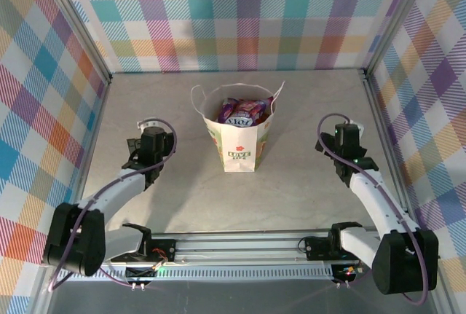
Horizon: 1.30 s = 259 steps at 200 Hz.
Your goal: Place the snacks into the paper bag
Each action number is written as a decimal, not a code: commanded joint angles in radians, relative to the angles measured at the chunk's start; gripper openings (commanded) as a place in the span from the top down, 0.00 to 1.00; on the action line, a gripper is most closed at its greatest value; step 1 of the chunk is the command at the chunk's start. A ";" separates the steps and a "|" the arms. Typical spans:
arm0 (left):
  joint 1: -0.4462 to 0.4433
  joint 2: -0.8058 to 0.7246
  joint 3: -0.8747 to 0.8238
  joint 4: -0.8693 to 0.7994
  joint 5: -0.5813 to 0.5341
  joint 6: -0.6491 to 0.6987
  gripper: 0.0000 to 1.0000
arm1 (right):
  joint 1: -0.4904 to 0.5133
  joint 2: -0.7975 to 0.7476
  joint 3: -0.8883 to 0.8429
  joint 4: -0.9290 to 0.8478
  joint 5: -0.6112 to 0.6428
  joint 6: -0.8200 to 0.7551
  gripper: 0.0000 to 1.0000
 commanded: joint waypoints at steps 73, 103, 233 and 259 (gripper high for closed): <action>0.024 0.254 0.009 0.366 0.063 0.106 0.00 | -0.055 0.145 -0.107 0.502 -0.037 -0.129 0.01; 0.034 0.292 -0.001 0.431 0.061 0.112 0.00 | -0.063 0.230 -0.104 0.592 -0.080 -0.183 0.01; 0.087 0.296 -0.115 0.622 0.237 0.108 0.00 | -0.064 0.498 -0.194 1.078 -0.376 -0.352 0.01; 0.121 0.316 -0.148 0.692 0.285 0.081 0.00 | -0.076 0.500 -0.187 1.063 -0.446 -0.362 0.01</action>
